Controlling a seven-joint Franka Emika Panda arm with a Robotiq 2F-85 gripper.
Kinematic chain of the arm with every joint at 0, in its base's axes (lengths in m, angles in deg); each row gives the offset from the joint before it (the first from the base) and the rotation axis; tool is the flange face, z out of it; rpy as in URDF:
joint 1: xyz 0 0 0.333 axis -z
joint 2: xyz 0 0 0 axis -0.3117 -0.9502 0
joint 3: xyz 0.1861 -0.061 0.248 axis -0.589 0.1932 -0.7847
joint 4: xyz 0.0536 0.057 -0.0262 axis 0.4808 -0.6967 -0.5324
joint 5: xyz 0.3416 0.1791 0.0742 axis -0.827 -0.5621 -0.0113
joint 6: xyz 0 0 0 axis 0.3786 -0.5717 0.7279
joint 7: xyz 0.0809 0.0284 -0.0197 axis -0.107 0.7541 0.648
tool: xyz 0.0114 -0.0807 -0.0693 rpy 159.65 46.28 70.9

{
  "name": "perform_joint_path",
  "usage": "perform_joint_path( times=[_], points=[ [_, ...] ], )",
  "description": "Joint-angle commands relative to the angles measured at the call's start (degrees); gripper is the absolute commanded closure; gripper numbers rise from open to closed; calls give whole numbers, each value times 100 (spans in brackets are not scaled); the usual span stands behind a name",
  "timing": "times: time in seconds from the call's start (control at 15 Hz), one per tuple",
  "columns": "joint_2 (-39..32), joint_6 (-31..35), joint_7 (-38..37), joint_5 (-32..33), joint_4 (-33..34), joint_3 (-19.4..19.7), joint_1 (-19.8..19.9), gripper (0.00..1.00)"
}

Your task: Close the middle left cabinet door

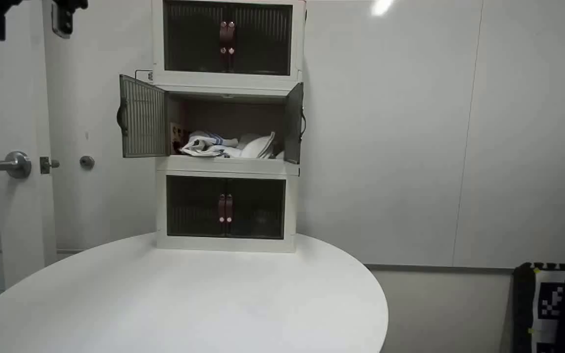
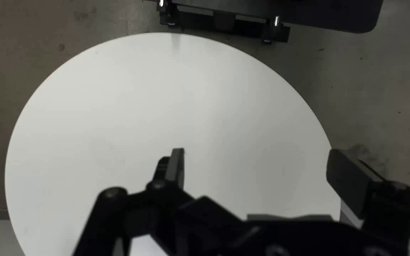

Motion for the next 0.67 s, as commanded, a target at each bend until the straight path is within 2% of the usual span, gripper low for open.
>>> perform_joint_path(
  times=[0.0,0.07,0.27,0.4,0.6],
  points=[
    [-7,-10,-32,30,13,61,-76,0],
    [-7,-9,-32,30,13,61,-76,0],
    [-330,687,103,-205,253,118,-168,0],
    [-689,1276,318,-251,536,145,-241,0],
    [-1613,1958,635,-129,1249,139,-281,0]
  ],
)
